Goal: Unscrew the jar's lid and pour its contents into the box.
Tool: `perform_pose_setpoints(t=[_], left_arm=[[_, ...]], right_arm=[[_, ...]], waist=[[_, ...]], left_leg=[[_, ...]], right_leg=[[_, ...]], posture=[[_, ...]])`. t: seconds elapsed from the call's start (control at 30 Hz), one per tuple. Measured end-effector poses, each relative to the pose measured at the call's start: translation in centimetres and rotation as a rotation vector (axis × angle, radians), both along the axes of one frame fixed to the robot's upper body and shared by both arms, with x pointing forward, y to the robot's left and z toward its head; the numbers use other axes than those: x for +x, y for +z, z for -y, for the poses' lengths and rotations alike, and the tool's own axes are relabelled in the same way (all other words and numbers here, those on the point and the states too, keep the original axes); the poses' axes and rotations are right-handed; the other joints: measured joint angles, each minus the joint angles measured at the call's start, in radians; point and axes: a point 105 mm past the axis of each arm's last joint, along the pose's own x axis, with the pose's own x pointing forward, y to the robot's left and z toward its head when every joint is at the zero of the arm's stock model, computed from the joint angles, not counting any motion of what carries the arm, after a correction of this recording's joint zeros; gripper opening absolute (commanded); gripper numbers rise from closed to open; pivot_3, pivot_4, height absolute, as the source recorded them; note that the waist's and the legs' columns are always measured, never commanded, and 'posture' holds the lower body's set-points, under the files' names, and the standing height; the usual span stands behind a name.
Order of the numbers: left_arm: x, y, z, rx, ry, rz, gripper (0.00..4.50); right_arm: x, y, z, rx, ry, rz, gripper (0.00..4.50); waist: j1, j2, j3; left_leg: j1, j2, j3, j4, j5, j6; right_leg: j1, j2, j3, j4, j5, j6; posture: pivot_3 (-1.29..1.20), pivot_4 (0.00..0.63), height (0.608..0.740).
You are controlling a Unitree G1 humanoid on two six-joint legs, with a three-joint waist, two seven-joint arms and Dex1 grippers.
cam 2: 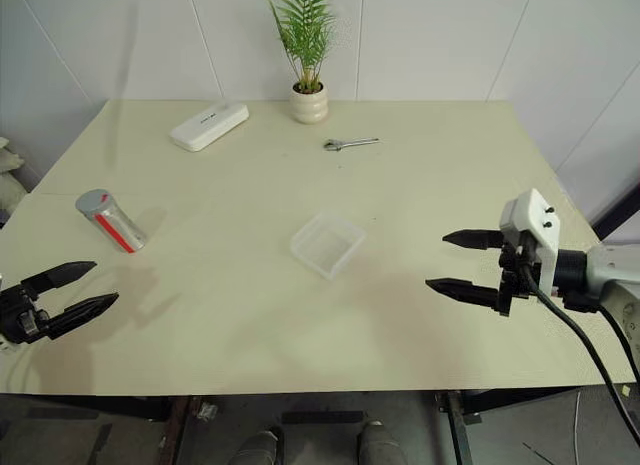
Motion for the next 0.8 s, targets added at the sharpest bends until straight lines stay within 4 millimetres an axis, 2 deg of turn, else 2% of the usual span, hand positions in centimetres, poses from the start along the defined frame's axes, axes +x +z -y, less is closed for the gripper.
perform_pose_setpoints(t=[0.3, 0.47, 0.57, 0.63, 0.8], left_arm=[[0.8, -0.8, 0.5, -0.026, 0.069, 0.036, 4.46], [1.4, -0.7, 0.9, -0.024, 0.164, 0.095, 4.46], [1.6, -0.9, 0.9, -0.03, 0.256, 0.128, 4.46], [1.9, -1.1, 1.1, -0.056, 0.354, 0.16, 4.46], [2.6, -1.1, 1.6, -0.092, 0.554, 0.229, 4.46]], right_arm=[[-0.5, 0.2, -0.1, 0.005, -0.01, 0.004, 4.5], [-0.1, 1.0, -1.4, 0.005, 0.038, 0.036, 4.5], [0.3, 0.7, -2.5, 0.017, 0.079, 0.027, 4.5], [0.8, 0.9, -2.9, 0.037, 0.102, 0.024, 4.5], [1.4, 1.5, -4.5, 0.078, 0.217, 0.012, 4.5]], waist=[[-0.002, 0.0, 0.0], [-0.001, 0.0, 0.0], [-0.002, 0.0, 0.0], [0.0, 0.0, 0.0], [0.002, -0.001, 0.0]], left_leg=[[0.0, 0.0, 0.0, 0.0, 0.0, 0.0], [0.0, 0.0, 0.0, 0.002, 0.0, 0.0], [0.0, 0.0, 0.001, 0.002, 0.0, 0.0], [0.0, 0.0, 0.001, 0.002, 0.0, 0.0], [0.0, 0.0, 0.0, 0.004, 0.0, 0.0]], right_leg=[[0.0, 0.0, 0.0, 0.001, 0.001, 0.002], [0.001, 0.0, 0.001, 0.001, 0.002, 0.003], [0.001, 0.0, 0.002, 0.0, 0.004, 0.007], [0.001, 0.0, 0.002, 0.0, 0.01, 0.018], [0.001, 0.001, 0.001, 0.0, 0.01, 0.019]], posture=[[0.0, 0.15, 0.74], [0.0, 0.15, 0.74], [0.0, 0.15, 0.74], [0.0, 0.15, 0.74], [0.0, 0.15, 0.74]])
